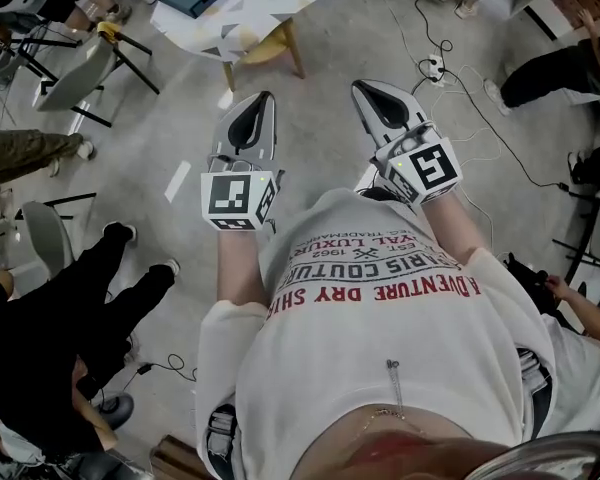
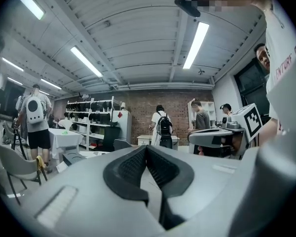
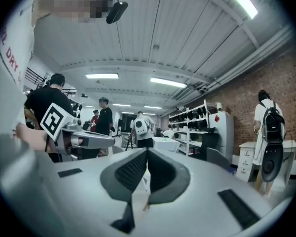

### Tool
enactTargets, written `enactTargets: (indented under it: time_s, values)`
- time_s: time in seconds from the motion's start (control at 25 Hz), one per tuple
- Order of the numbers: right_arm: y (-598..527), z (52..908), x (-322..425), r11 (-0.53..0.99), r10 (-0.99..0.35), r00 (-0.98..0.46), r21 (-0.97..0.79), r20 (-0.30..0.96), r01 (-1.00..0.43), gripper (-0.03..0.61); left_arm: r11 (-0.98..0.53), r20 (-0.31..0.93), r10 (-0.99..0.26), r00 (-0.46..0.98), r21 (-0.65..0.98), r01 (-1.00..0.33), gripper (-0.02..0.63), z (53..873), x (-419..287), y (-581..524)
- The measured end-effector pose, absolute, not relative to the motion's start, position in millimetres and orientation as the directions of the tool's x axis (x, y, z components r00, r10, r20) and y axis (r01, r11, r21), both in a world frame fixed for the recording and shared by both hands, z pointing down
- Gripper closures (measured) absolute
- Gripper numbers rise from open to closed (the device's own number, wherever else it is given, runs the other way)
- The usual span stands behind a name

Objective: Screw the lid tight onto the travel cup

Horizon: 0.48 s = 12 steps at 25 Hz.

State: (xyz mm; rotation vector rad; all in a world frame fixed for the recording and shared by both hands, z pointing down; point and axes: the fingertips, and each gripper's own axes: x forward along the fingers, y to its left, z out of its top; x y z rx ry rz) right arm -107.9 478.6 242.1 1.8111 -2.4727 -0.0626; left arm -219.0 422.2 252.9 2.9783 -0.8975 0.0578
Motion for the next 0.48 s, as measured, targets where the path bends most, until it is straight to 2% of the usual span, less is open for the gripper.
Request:
enactTargets:
  time_s: [0.12, 0.16, 0.2, 0.24, 0.28, 0.48]
  values:
    - [476.0, 250.7, -112.7, 0.364, -0.931, -0.359, 0.068, 0.07, -0.929, 0.554, -0.841, 0.037, -0.539, 0.842, 0.037, -0.54, 0.6, 258.5, -221.9, 419.6]
    - [473.7, 253.7, -111.2, 0.371, -0.927, -0.367, 0.057, 0.076, -0.927, 0.498, -0.844, 0.033, -0.534, 0.845, 0.048, -0.535, 0.596, 259.9, -221.5, 418.2]
    - [471.1, 257.2, -108.2, 0.373, -0.926, -0.369, 0.042, 0.083, -0.927, 0.397, -0.845, 0.031, -0.531, 0.847, 0.061, -0.531, 0.558, 261.6, -220.5, 416.7]
    - [468.1, 260.8, -104.3, 0.372, -0.925, -0.368, 0.03, 0.091, -0.928, 0.342, -0.846, 0.031, -0.528, 0.849, 0.072, -0.528, 0.449, 263.6, -218.8, 415.3]
    - [464.6, 263.9, -100.0, 0.371, -0.925, -0.367, 0.024, 0.099, -0.928, 0.341, -0.846, 0.033, -0.526, 0.85, 0.079, -0.527, 0.353, 265.7, -216.5, 413.5]
    - [428.2, 275.5, -73.0, 0.386, -0.918, -0.382, 0.02, 0.106, -0.922, 0.341, -0.823, 0.058, -0.562, 0.825, 0.059, -0.565, 0.345, 282.3, -199.4, 384.5]
